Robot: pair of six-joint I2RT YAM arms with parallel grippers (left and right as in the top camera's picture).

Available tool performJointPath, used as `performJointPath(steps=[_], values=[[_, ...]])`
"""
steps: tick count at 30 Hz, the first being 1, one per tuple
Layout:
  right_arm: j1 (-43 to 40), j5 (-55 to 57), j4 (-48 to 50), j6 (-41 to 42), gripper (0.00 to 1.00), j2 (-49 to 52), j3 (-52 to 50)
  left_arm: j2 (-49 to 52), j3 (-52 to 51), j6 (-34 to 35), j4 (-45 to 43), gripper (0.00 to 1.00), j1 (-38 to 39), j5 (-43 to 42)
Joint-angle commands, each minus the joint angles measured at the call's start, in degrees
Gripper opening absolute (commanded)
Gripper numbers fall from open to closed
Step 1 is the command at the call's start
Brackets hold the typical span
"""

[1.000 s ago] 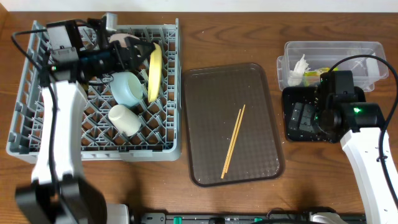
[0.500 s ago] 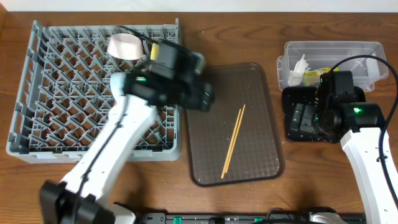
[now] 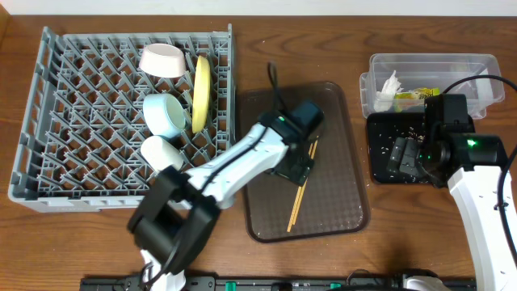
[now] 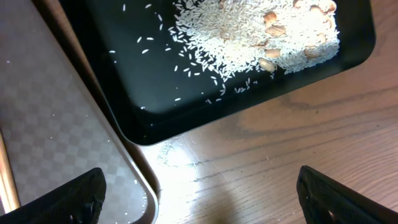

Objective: Sort waste into correct bins and load items into the dishwasher rack
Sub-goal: 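Reach the left gripper to the wooden chopsticks and grasp one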

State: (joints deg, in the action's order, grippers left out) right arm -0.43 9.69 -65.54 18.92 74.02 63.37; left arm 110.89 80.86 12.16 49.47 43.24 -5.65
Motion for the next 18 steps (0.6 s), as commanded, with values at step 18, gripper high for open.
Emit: performJointPath(steps=[18], values=[[-0.79,1.01,-0.13,0.79,0.97,-0.61,1.07,4.66,-0.17,6.19,-3.56,0.86,4.15,6.64]])
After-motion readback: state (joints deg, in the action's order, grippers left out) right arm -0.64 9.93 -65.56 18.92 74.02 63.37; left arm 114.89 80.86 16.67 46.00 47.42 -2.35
